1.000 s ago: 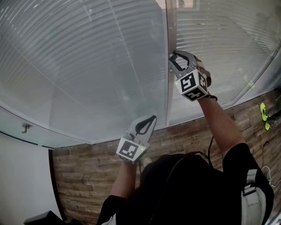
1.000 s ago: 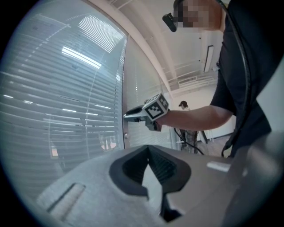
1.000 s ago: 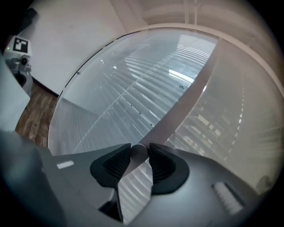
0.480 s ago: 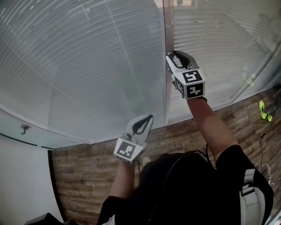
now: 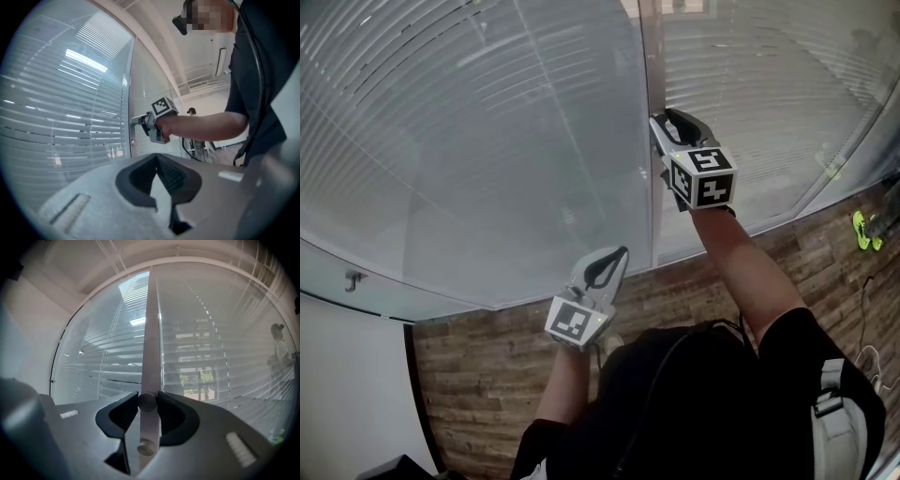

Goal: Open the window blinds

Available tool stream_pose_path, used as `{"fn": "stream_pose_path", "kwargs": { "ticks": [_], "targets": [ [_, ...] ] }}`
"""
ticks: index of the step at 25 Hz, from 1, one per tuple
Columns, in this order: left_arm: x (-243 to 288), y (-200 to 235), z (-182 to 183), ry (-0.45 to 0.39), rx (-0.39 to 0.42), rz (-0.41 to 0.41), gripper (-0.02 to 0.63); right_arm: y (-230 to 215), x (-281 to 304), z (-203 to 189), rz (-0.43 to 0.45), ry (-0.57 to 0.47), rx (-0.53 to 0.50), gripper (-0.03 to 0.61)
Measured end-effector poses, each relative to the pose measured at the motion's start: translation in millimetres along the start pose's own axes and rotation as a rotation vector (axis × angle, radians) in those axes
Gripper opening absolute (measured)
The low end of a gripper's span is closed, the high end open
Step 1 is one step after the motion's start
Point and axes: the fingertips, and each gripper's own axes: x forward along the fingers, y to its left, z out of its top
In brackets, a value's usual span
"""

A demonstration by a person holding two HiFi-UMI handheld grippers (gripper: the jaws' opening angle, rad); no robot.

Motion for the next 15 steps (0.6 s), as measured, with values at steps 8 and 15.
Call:
{"fn": "stream_pose_path", "kwargs": {
  "ticks": [8,15],
  "targets": [
    [0.3,-3.3,2.7,0.012,-0.007,-0.009,0.005,0.6,0.0,-1.4,0.002,-0.005,0.010,0.133],
    [1.0,-5.1,1.4,0.020,0.001,-0.016,0.005,0.2,-0.2,0.0,0.003,-0.015,0.018,0.133]
  ]
}}
